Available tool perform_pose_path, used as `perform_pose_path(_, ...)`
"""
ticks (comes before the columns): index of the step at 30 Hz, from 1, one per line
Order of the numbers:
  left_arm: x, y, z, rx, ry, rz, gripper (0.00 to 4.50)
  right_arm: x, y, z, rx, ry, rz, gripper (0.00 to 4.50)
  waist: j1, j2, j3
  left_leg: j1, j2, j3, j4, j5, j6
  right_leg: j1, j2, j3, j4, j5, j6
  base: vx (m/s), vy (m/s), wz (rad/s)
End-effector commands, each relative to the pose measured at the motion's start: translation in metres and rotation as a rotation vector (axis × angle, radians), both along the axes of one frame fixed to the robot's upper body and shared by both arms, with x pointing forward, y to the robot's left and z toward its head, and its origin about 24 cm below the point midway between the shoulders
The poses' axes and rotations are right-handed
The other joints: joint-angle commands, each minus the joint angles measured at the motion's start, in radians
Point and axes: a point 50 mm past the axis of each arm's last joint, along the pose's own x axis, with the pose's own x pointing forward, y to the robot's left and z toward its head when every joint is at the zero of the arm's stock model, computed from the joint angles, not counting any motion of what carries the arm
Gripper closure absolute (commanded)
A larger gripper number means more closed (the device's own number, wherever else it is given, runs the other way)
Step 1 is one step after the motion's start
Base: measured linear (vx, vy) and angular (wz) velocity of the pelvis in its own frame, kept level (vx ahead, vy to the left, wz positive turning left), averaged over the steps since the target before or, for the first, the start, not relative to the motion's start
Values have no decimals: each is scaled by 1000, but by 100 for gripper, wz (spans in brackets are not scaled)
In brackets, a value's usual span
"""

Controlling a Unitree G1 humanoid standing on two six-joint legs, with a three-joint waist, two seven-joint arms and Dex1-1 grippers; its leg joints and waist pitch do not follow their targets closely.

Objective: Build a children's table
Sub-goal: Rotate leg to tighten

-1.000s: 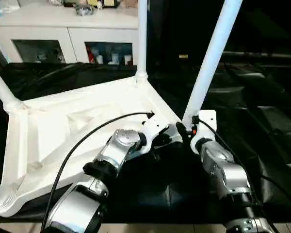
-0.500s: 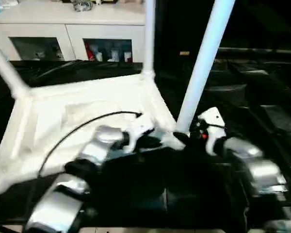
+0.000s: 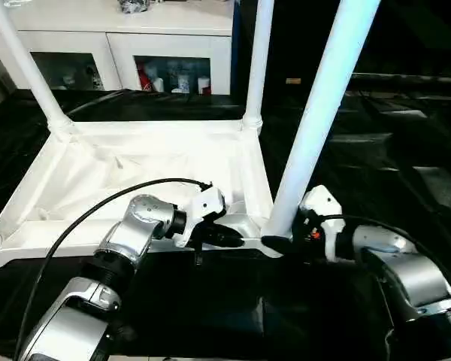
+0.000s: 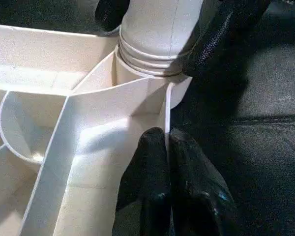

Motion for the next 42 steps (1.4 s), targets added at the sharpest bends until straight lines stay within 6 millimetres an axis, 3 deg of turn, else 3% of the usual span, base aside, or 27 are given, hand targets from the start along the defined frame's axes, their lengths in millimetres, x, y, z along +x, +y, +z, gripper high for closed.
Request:
perform_pose_path(1, -5, -3, -3, -11, 25, -27, 450, 3, 1, 3, 8, -10, 2, 118, 0, -13, -55, 17, 44, -17, -59, -167, 58, 37, -51, 32, -49, -114, -259, 0, 0, 0)
perform_pose_path(4, -5, -2, -4, -10, 27, -25, 450, 2, 2, 2, 10, -8, 1, 153, 1, -13, -56, 16, 43, -16, -57, -148, 66, 38, -51, 32, -45, -81, -263, 0, 0, 0)
perform_pose_path(12, -7, 0, -5, -8, 37, -27, 450, 1, 2, -1, 17, -1, -14, 180, 0, -12, -58, 16, 43, -16, -55, -133, 74, 40, -50, 31, -42, -63, -269, 0, 0, 0)
perform_pose_path(16, -5, -1, -6, -12, 30, 14, 450, 4, 0, -7, 23, -5, -97, 182, -4, -12, -56, 15, 42, -16, -56, -148, 68, 39, -50, 31, -45, -85, -269, 0, 0, 0)
perform_pose_path(17, 0, -5, -7, -9, 10, 73, 450, 8, -1, -12, 22, -7, -193, 182, -7, -11, -55, 15, 42, -17, -56, -163, 60, 37, -50, 32, -47, -106, -267, 0, 0, 0)
perform_pose_path(21, 12, -21, -12, 13, -48, 219, 450, 16, 0, -26, 41, 10, -439, 183, -18, -13, -48, 22, 38, -20, -64, -259, 1, 28, -51, 34, -65, -267, -227, 0, 0, 0)
perform_pose_path(24, 18, -38, -14, 24, -68, 310, 450, 21, 3, -35, 35, 27, -628, 183, -23, -11, -46, 24, 36, -23, -68, -291, -15, 24, -50, 35, -73, -321, -197, 0, 0, 0)
perform_pose_path(28, 22, -60, -12, 20, -83, 385, 450, 23, 16, -39, 36, 36, -721, 183, -22, -12, -47, 24, 35, -23, -68, -290, -13, 23, -49, 36, -77, -325, -181, 0, 0, 0)
perform_pose_path(31, 20, -71, -11, 6, -107, 336, 450, 25, 24, -38, 26, 17, -742, 183, -19, -10, -49, 19, 32, -25, -69, -275, -3, 26, -49, 35, -77, -305, -171, 0, 0, 0)
perform_pose_path(32, 20, -71, -11, 6, -112, 329, 450, 25, 24, -37, 24, 14, -743, 183, -19, -10, -49, 19, 33, -24, -69, -275, -1, 25, -49, 35, -78, -303, -169, 0, 0, 0)
perform_pose_path(33, 20, -71, -11, 5, -111, 325, 450, 26, 24, -37, 26, 12, -747, 183, -18, -3, -49, 19, 33, -25, -69, -279, 0, 26, -50, 35, -77, -303, -167, 0, 0, 0)
perform_pose_path(36, 20, -67, -11, 11, -129, 310, 450, 27, 22, -33, 39, -9, -759, 183, -20, -6, -48, 19, 34, -27, -72, -297, -1, 25, -50, 34, -80, -320, -162, 0, 0, 0)
perform_pose_path(39, 21, -63, -11, 12, -153, 299, 450, 28, 21, -26, 86, -36, -755, 111, -19, -7, -48, 18, 33, -26, -72, -298, 2, 25, -50, 35, -81, -319, -159, 0, 0, 0)
perform_pose_path(42, 22, -62, -8, -5, -189, 287, 450, 29, 17, -19, 119, -62, -748, 104, -16, -8, -48, 18, 34, -26, -72, -297, 6, 25, -52, 35, -82, -320, -161, 0, 0, 0)
